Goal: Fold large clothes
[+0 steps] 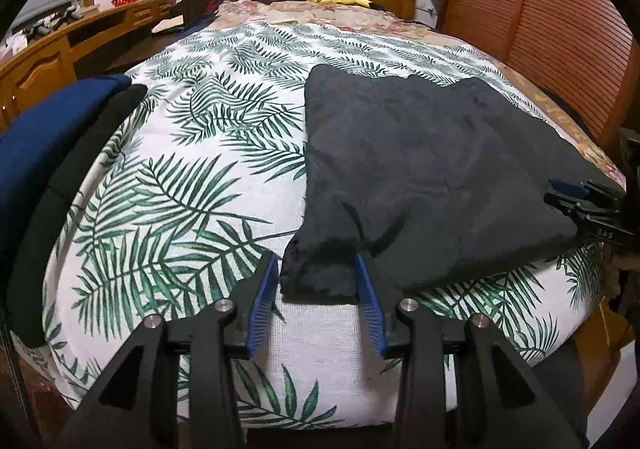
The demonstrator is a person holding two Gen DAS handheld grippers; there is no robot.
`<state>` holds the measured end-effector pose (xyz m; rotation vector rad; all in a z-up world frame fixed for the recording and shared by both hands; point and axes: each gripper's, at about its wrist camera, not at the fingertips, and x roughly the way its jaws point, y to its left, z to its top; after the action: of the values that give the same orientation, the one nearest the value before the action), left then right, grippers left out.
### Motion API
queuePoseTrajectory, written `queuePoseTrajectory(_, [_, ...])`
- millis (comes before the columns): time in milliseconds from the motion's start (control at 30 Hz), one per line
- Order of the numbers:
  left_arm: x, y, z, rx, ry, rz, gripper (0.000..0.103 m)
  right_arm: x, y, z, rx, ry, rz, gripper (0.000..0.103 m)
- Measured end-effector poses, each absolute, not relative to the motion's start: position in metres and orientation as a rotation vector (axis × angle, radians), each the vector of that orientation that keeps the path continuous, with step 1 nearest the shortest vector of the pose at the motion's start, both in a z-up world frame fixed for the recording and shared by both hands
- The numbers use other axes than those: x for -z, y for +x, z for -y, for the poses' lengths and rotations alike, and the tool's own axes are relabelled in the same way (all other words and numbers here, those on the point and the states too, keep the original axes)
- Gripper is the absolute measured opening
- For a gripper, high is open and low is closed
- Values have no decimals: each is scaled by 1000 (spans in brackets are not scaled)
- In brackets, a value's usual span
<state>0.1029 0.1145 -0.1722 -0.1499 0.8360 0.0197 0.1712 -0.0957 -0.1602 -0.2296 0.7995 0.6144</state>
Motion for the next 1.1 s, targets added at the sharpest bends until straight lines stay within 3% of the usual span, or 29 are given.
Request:
queuePoseTrajectory(600, [176,105,-114,-37,-141,-843,44,141,165,102,-647,-232,-835,55])
queuePoseTrajectory(933, [160,105,-105,8,-162,-818,8,153,156,104,-666,-256,-861,55])
queuePoseTrajectory(1100, [109,103,-81,45,-130,-706,4,156,155,106,-679,-247,-845,55])
